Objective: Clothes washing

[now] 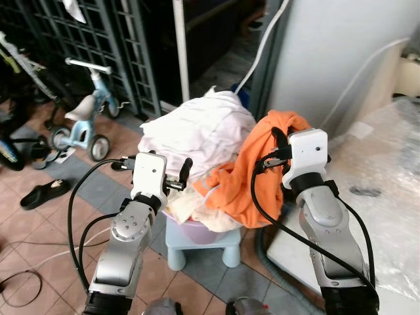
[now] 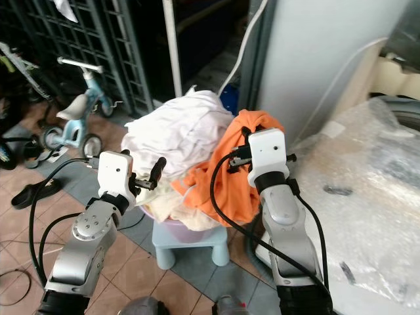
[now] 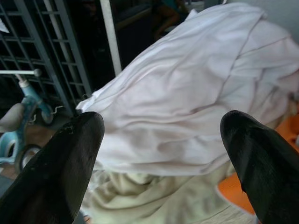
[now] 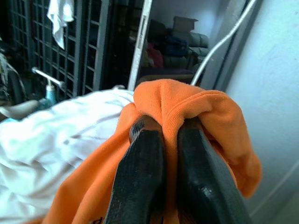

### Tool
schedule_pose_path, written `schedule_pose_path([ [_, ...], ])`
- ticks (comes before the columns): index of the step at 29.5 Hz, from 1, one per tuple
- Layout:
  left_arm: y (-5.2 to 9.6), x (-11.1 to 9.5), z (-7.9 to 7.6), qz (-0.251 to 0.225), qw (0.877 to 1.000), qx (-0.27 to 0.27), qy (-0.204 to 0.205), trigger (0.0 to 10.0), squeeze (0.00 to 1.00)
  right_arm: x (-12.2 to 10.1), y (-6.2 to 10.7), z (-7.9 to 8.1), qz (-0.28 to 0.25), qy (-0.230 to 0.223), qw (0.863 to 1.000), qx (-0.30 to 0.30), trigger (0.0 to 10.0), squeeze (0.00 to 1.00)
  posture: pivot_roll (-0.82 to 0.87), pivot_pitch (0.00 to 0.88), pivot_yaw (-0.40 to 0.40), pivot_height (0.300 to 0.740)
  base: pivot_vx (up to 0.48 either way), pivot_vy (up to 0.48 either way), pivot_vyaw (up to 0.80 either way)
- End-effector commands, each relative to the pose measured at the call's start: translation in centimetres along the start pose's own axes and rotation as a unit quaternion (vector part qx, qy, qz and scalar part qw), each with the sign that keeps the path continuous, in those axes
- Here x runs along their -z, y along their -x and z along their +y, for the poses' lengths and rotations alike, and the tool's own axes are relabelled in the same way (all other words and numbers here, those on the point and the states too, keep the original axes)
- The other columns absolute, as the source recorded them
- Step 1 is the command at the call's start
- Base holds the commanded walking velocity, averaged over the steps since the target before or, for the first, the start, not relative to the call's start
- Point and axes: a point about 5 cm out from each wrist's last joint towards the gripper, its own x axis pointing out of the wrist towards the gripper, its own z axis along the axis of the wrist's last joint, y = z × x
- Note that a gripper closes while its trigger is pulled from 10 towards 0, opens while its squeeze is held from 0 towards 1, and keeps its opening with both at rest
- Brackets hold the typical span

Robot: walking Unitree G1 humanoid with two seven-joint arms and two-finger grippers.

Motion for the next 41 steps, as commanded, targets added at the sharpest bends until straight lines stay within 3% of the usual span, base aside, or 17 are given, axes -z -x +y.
schedule_pose_path([
  [1, 0.1, -0.4, -0.1, -0.005, 1.0, 0.004, 0.0, 10.0, 0.0, -0.5, -0.1, -0.1, -0.007, 0.0, 1.0, 0.0, 10.0, 0.0, -0.06, 0.0, 0.018, 0.74, 0.0, 0.0, -0.77],
  [12, -0.1, -0.4, -0.2, -0.004, 1.0, 0.007, 0.0, 10.0, 0.0, -0.5, -0.4, 0.2, -0.011, 0.001, 1.0, -0.009, 10.0, 0.0, -0.06, 0.0, 0.014, 0.74, 0.0, 0.0, -0.75],
  [24, -0.3, -0.4, -0.1, -0.005, 1.0, 0.007, -0.001, 10.0, 0.0, -1.2, -0.9, 0.1, -0.021, 0.002, 1.0, -0.008, 10.0, 0.0, -0.06, 0.0, 0.015, 0.74, 0.0, -0.33, -0.78],
  [41, -0.4, -1.2, -0.3, -0.015, 1.0, -0.001, 0.0, 10.0, 0.0, -1.4, -0.9, -1.2, -0.024, 0.021, 0.999, 0.009, 10.0, 0.0, -0.07, 0.0, 0.015, 0.74, 0.0, -0.075, -0.78],
])
